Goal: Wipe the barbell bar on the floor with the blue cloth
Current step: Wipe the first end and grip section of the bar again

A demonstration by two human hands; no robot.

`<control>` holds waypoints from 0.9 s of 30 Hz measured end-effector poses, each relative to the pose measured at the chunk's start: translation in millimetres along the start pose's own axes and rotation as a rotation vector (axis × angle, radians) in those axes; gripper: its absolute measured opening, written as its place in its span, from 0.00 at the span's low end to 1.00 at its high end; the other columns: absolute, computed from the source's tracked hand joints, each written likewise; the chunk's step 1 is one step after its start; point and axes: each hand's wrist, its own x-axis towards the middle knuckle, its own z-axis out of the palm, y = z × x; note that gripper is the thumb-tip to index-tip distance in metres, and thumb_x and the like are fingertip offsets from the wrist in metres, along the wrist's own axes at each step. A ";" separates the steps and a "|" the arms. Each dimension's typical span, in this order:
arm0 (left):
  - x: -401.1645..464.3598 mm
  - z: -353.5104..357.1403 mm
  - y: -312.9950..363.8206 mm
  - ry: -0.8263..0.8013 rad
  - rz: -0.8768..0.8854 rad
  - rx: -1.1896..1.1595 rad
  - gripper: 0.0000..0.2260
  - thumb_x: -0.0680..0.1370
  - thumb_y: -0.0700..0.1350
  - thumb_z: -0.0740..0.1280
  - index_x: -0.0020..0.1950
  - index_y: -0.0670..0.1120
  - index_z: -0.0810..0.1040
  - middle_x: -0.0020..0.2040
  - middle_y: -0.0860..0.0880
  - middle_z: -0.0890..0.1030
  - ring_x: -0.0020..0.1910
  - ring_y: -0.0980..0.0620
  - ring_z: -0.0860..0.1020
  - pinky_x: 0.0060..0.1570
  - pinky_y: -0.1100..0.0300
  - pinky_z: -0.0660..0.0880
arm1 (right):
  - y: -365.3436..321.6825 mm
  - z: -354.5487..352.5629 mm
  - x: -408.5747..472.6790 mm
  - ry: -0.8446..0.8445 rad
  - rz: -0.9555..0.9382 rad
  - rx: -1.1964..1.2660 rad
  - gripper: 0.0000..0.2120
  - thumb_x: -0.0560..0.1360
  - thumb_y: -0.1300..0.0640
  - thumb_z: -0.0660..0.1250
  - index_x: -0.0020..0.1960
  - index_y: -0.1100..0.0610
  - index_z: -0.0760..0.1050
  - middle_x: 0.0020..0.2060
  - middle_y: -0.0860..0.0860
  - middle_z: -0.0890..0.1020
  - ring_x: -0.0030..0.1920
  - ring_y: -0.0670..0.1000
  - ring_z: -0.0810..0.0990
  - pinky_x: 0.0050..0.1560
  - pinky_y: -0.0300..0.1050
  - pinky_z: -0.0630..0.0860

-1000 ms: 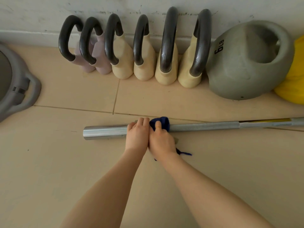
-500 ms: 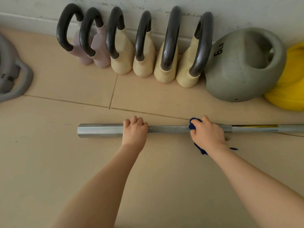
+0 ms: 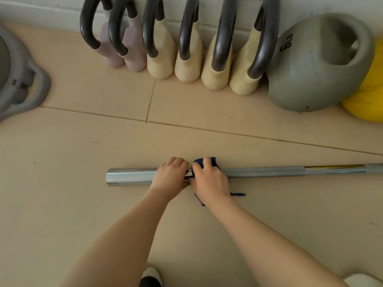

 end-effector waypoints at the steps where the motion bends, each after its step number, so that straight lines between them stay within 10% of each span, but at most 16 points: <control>1: -2.2 1.0 1.9 0.017 0.003 0.001 0.23 0.72 0.49 0.71 0.64 0.43 0.73 0.64 0.47 0.75 0.65 0.46 0.71 0.60 0.55 0.69 | -0.3 3.1 -2.2 0.002 -0.029 0.002 0.12 0.77 0.56 0.60 0.59 0.57 0.70 0.59 0.60 0.70 0.47 0.61 0.78 0.36 0.48 0.72; 6: -5.0 3.0 -1.0 0.089 -0.002 0.110 0.28 0.44 0.56 0.82 0.38 0.45 0.82 0.38 0.51 0.83 0.36 0.50 0.83 0.38 0.61 0.78 | 47.3 -10.1 -12.3 0.006 0.100 -0.098 0.10 0.78 0.55 0.57 0.58 0.53 0.71 0.56 0.58 0.70 0.49 0.60 0.78 0.37 0.47 0.69; 12: -0.6 4.0 0.9 0.046 0.040 0.082 0.23 0.72 0.53 0.71 0.63 0.44 0.72 0.63 0.48 0.74 0.64 0.47 0.71 0.64 0.57 0.64 | 56.5 -8.9 -9.2 0.108 0.372 -0.102 0.09 0.78 0.59 0.58 0.56 0.59 0.73 0.57 0.59 0.70 0.46 0.59 0.77 0.34 0.47 0.72; 19: 7.8 4.6 -5.1 0.076 0.022 0.070 0.25 0.74 0.53 0.68 0.67 0.45 0.67 0.65 0.49 0.73 0.66 0.49 0.70 0.66 0.59 0.63 | 2.9 -0.3 0.3 0.039 0.083 0.043 0.11 0.77 0.56 0.59 0.57 0.55 0.72 0.59 0.57 0.69 0.49 0.60 0.77 0.37 0.48 0.71; 27: 7.6 4.9 -9.0 0.156 0.098 0.102 0.25 0.71 0.53 0.72 0.64 0.43 0.73 0.63 0.48 0.76 0.67 0.49 0.70 0.65 0.57 0.65 | 72.1 -8.7 -18.5 0.234 0.351 0.028 0.06 0.72 0.60 0.64 0.48 0.59 0.77 0.50 0.61 0.72 0.39 0.62 0.76 0.30 0.46 0.66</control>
